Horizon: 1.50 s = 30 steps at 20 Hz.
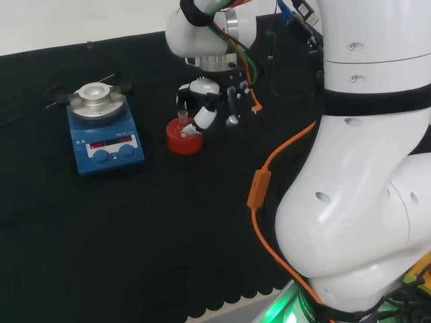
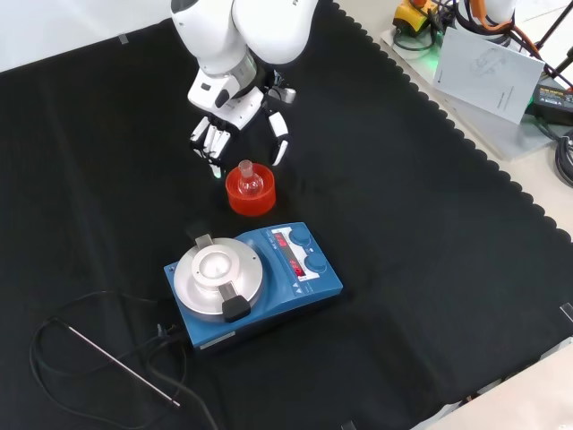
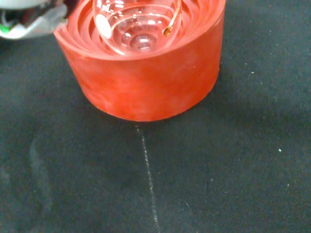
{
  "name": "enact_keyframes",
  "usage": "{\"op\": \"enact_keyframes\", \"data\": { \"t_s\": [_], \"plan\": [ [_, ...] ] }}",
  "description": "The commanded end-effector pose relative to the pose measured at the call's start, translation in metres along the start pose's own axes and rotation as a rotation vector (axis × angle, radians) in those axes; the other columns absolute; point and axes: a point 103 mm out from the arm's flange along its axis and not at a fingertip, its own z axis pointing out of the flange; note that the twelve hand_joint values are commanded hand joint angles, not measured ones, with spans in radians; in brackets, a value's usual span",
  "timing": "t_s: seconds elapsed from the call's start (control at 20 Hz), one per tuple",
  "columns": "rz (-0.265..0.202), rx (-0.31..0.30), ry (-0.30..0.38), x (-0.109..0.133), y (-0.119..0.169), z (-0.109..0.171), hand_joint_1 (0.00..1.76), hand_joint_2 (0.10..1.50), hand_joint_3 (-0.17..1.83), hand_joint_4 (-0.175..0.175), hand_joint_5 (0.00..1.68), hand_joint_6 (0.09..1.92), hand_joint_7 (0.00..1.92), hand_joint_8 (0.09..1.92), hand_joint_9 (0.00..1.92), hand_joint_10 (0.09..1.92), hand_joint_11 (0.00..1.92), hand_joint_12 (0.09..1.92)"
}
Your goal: Pick up the round-bottom flask.
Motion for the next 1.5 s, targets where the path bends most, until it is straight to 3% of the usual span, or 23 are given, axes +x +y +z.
{"op": "enact_keyframes", "data": {
  "t_s": [0.05, 0.45, 0.8, 1.15, 1.5],
  "plan": [
    [-0.008, -0.003, -0.004, 0.006, 0.000, 0.002, 0.76, 0.42, 0.82, -0.158, 0.36, 0.83, 0.58, 0.88, 0.53, 0.89, 0.10, 1.52],
    [-0.022, -0.023, -0.005, 0.015, 0.003, 0.006, 0.79, 0.42, 0.82, -0.166, 0.41, 0.98, 0.67, 0.87, 0.63, 0.87, 0.20, 1.49],
    [-0.026, -0.030, -0.006, 0.017, 0.003, 0.007, 0.83, 0.42, 0.84, -0.175, 0.49, 1.06, 0.83, 0.85, 0.85, 0.82, 0.34, 1.45],
    [-0.040, -0.034, -0.026, 0.022, 0.006, 0.013, 0.94, 0.41, 0.89, -0.175, 0.70, 1.00, 1.02, 0.83, 1.10, 0.77, 0.61, 1.35],
    [-0.041, -0.030, -0.010, 0.019, 0.015, 0.012, 1.00, 0.41, 0.92, -0.175, 0.83, 0.93, 1.13, 0.81, 1.22, 0.74, 0.75, 1.31]
  ]
}}
